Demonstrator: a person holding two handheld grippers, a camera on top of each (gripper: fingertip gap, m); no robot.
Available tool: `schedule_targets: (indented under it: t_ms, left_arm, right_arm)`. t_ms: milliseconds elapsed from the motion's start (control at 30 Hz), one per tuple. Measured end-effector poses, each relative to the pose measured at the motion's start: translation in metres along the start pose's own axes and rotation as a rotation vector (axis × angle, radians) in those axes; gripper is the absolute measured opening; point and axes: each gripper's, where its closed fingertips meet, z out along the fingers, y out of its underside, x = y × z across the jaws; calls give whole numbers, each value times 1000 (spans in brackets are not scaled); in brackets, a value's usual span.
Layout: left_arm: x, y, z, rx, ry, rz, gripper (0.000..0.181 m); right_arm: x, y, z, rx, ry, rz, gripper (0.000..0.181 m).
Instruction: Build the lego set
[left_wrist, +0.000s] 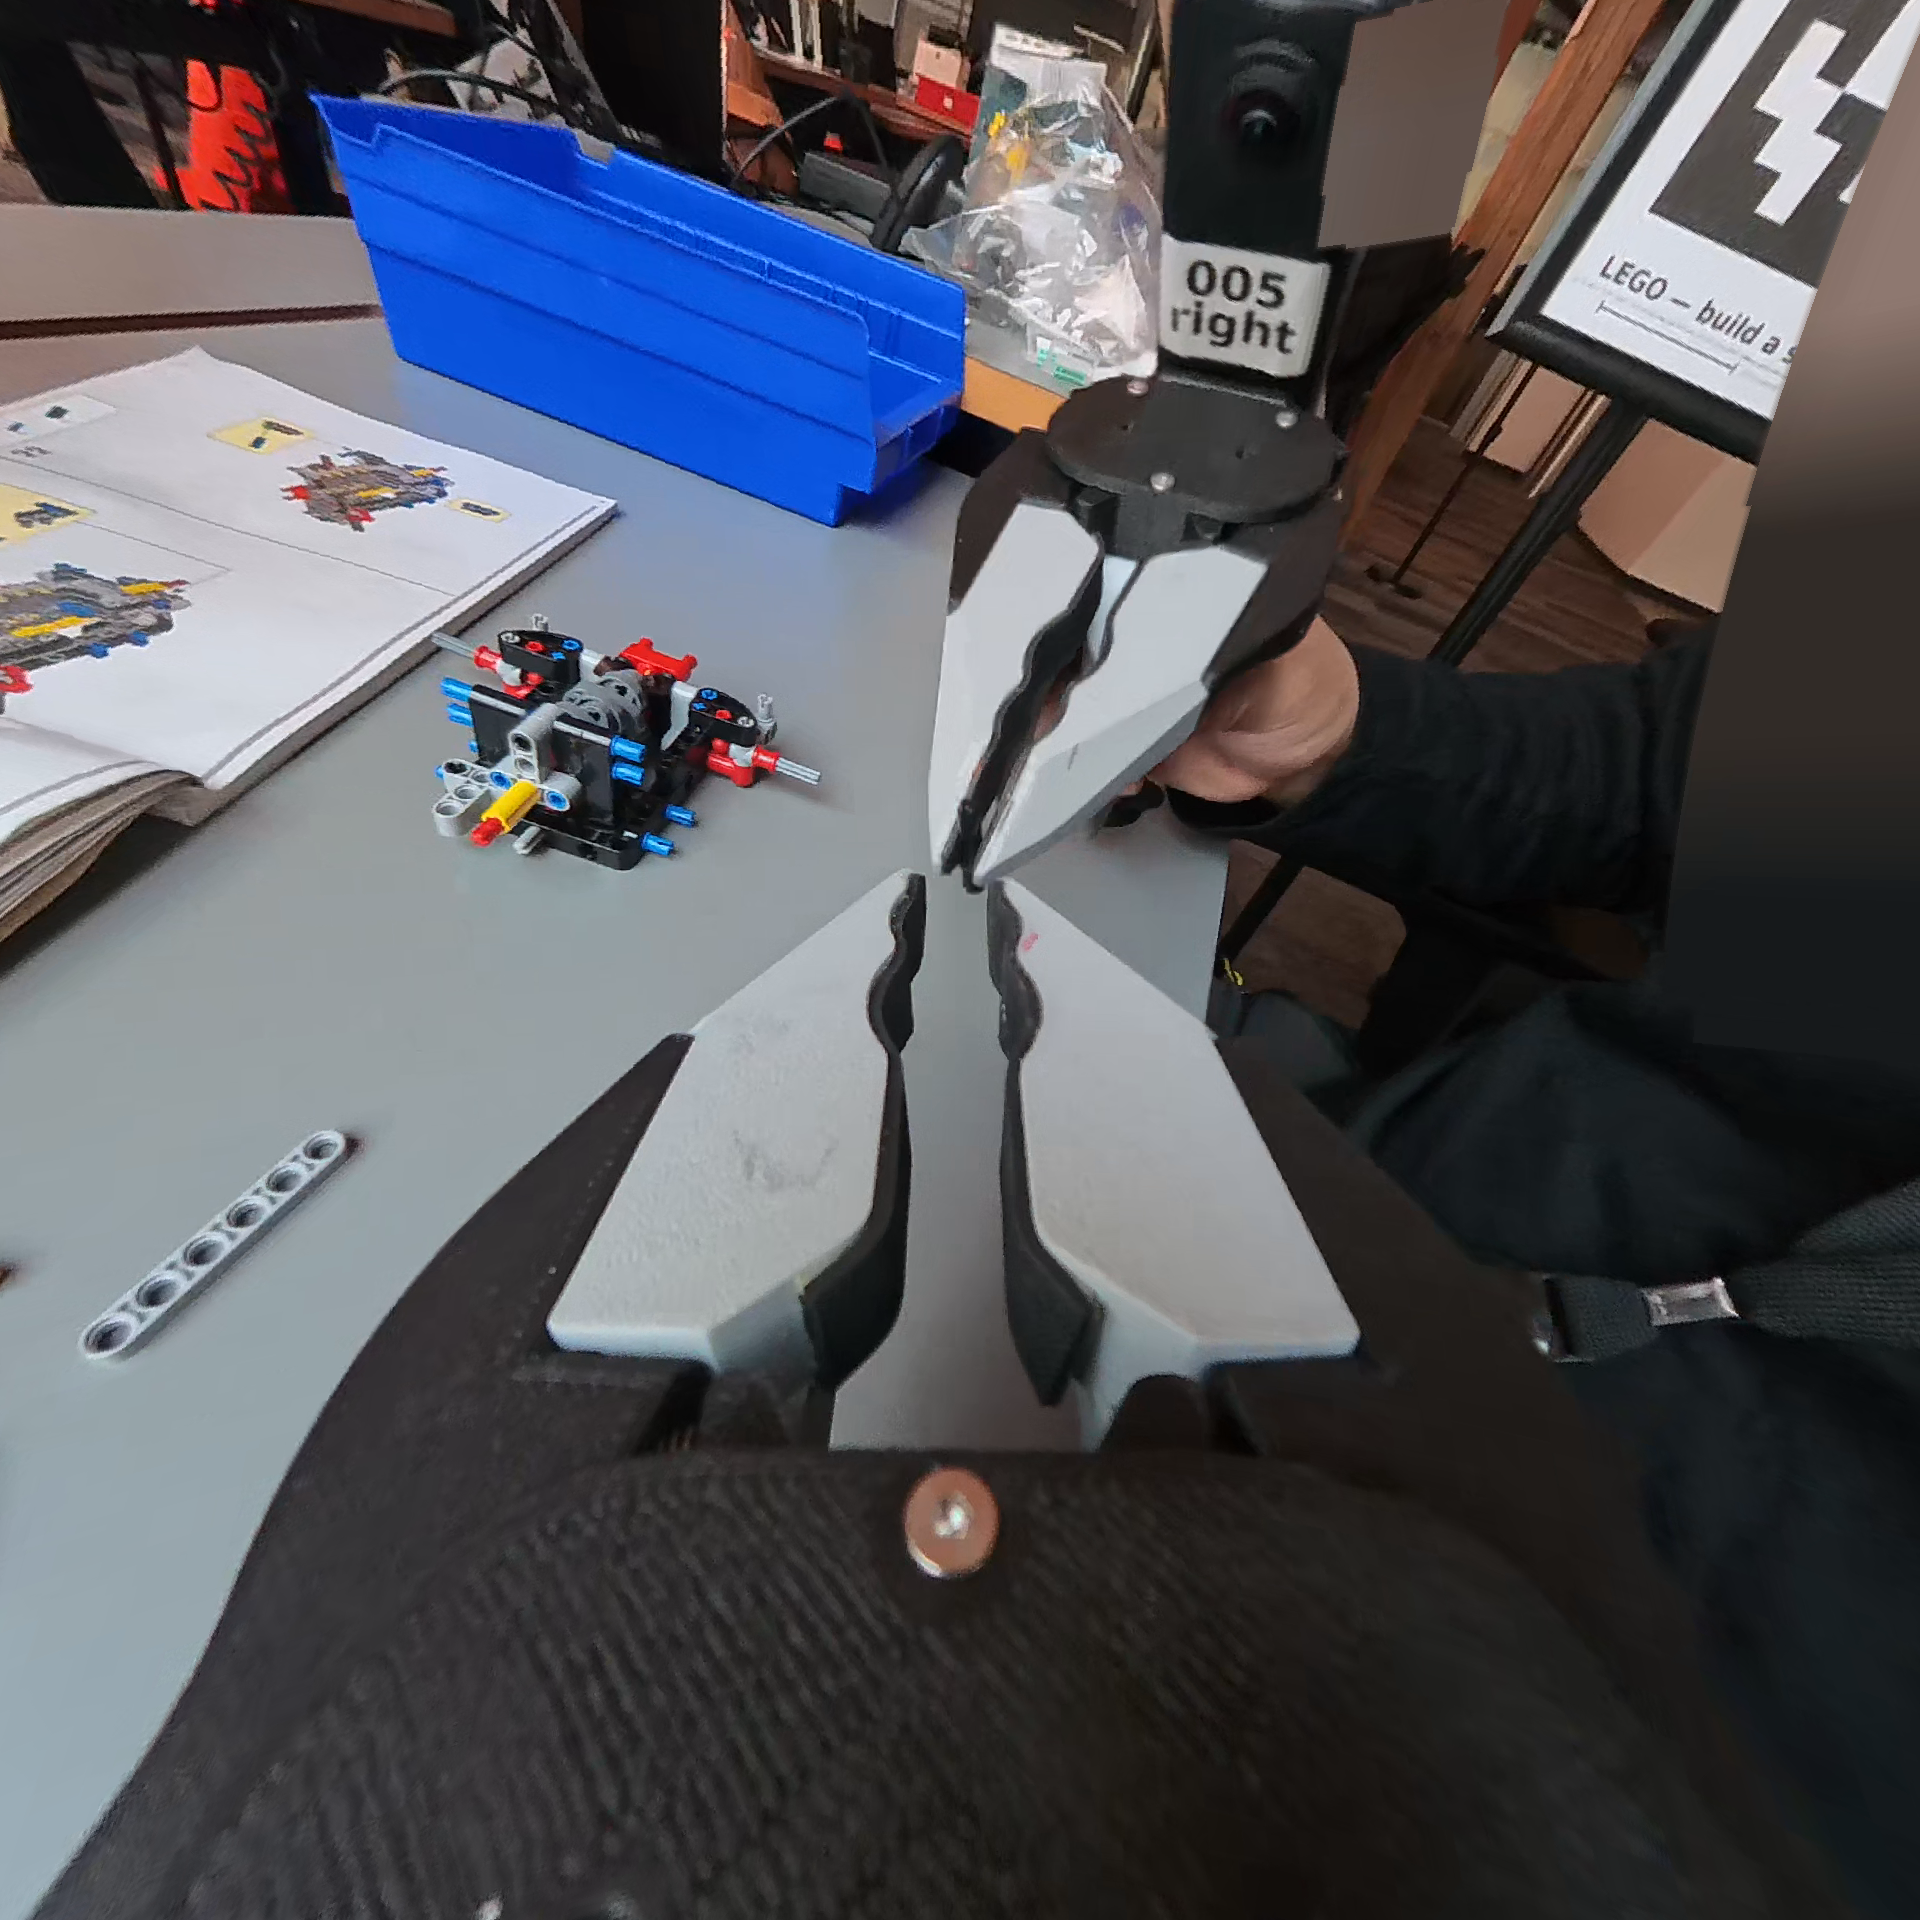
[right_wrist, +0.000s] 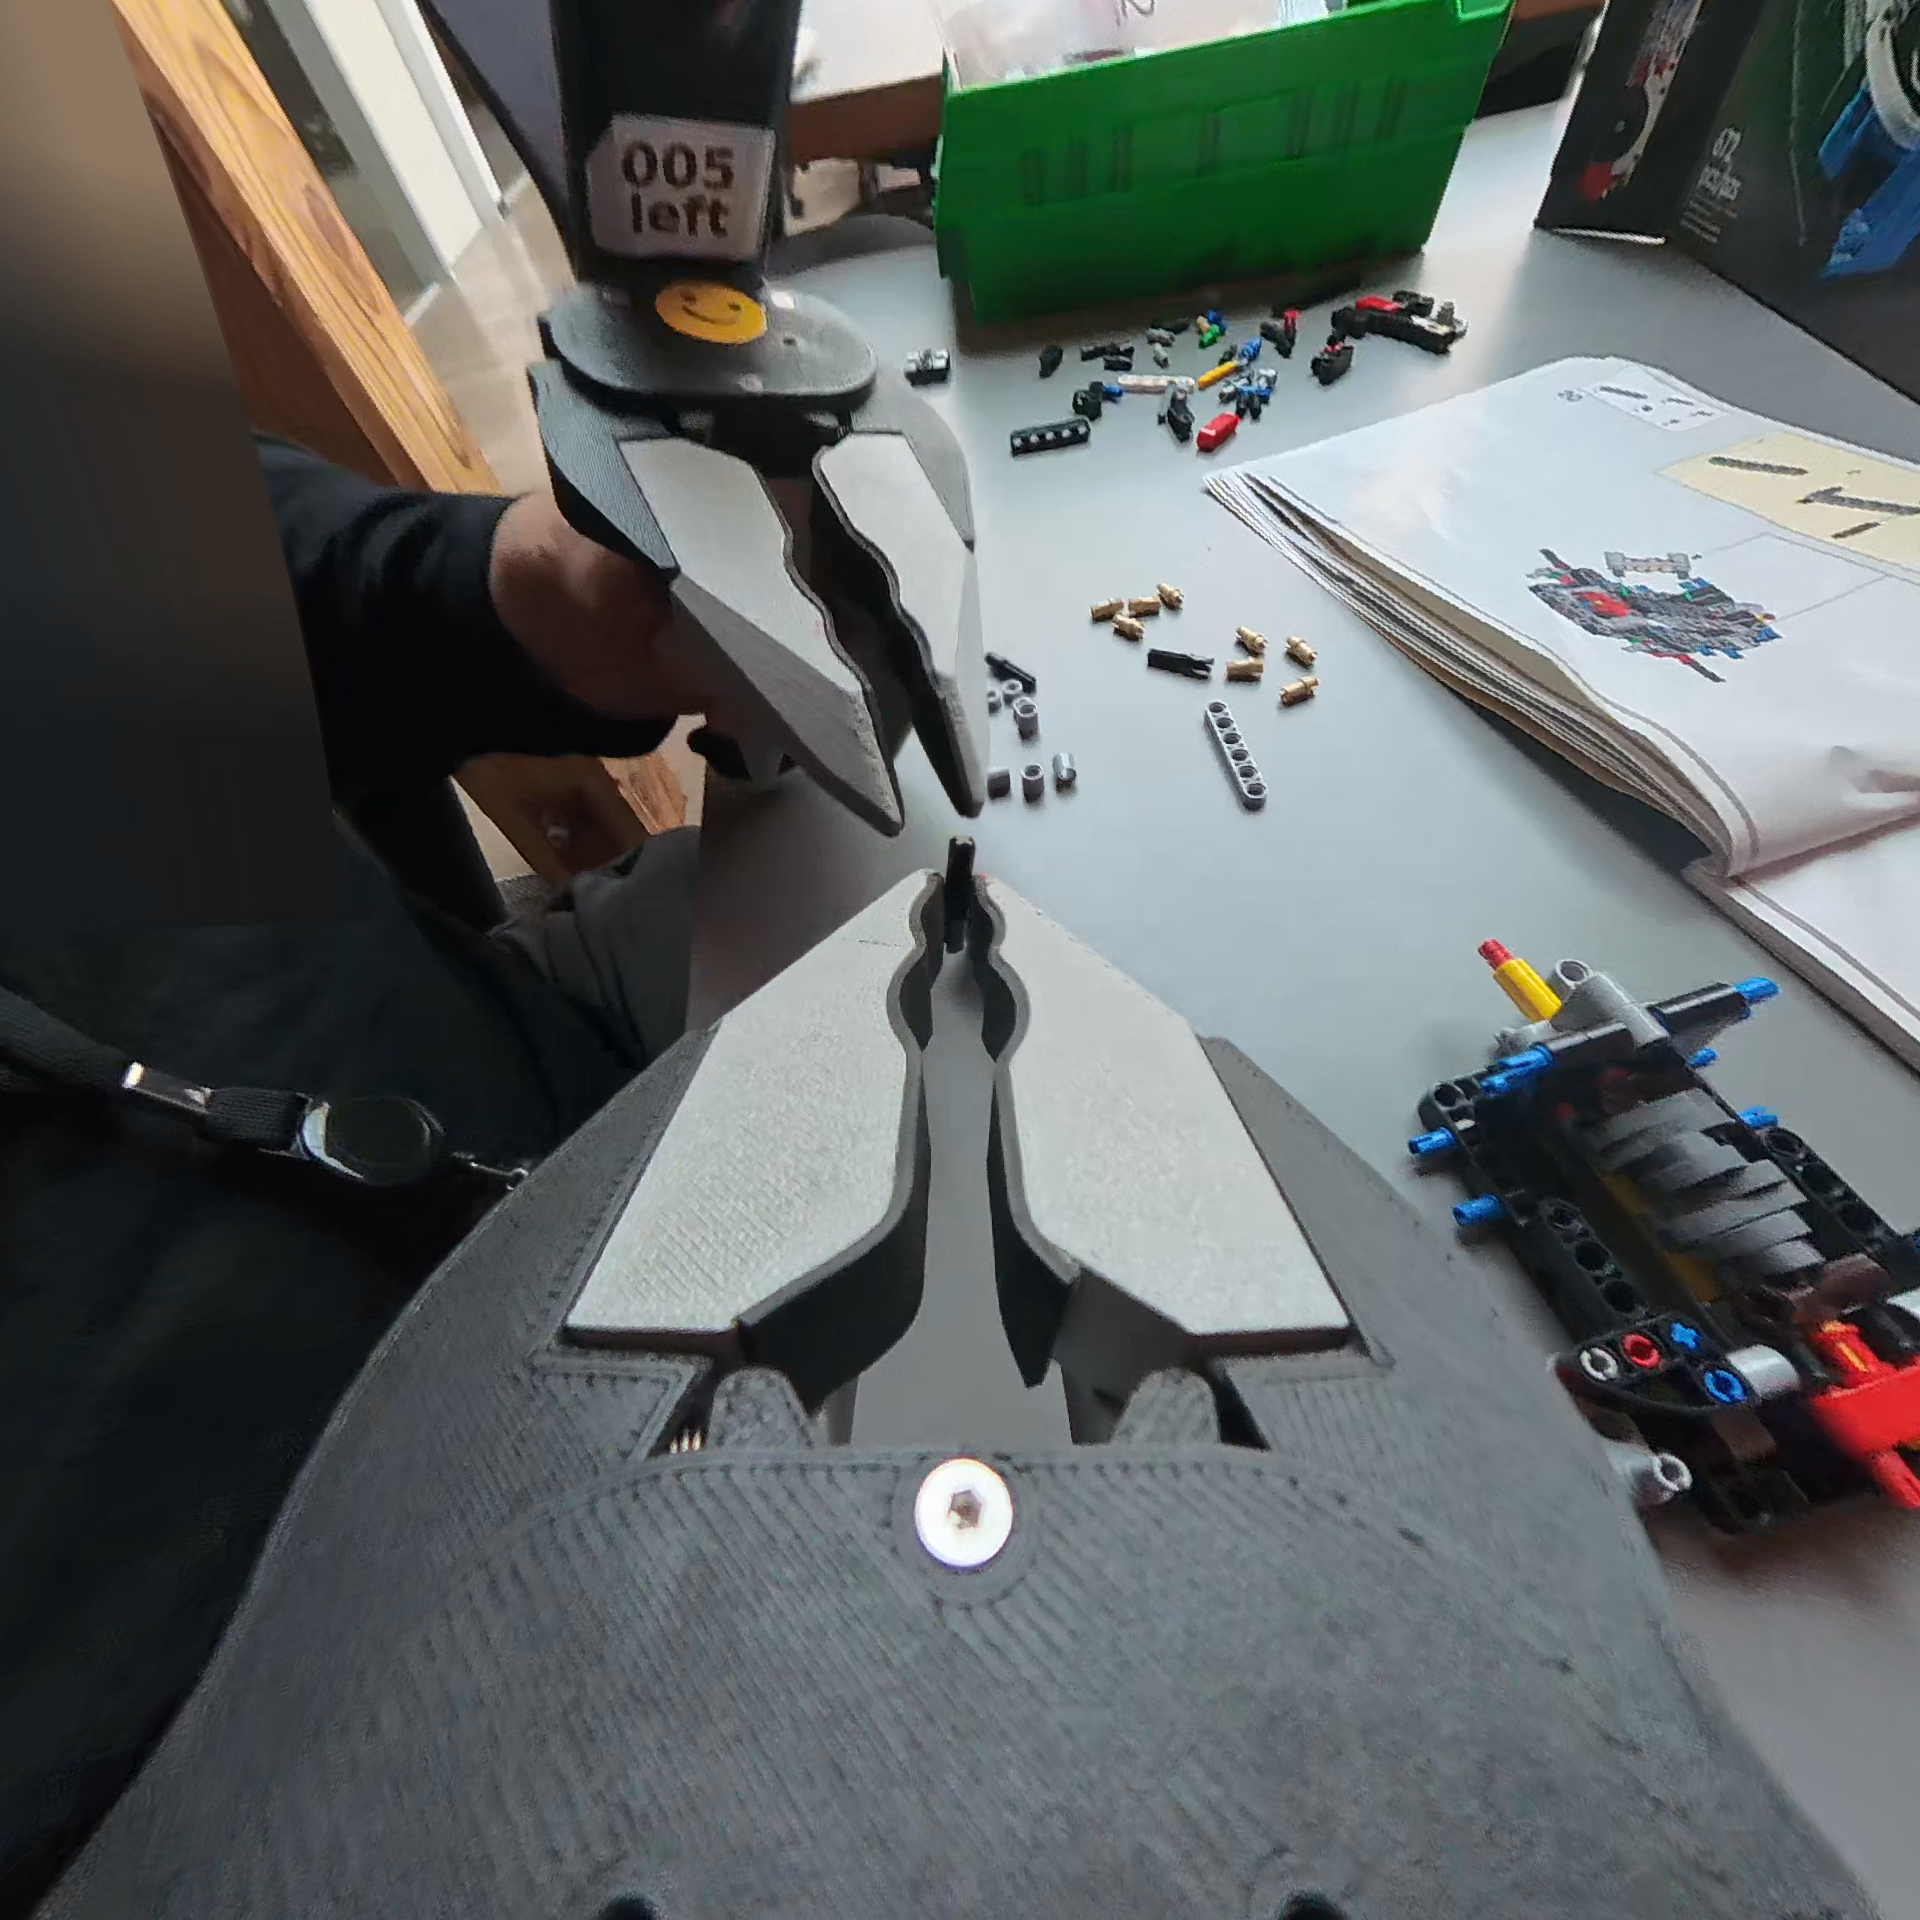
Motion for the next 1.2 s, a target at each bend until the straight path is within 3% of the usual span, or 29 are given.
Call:
schedule_targets:
  t_ms: [300,733,1200]
  left_arm:
    - [0,10,6,-41,20,-60,8]
    - [3,10,4,-56,20,-22,2]
    - [-1,7,2,-37,11,-51,2]
  right_arm:
    - [-4,15,14,-151,105,-179,1]
    - [-5,12,11,-91,64,-141,3]
    - [-2,21,12,-151,86,-176,10]
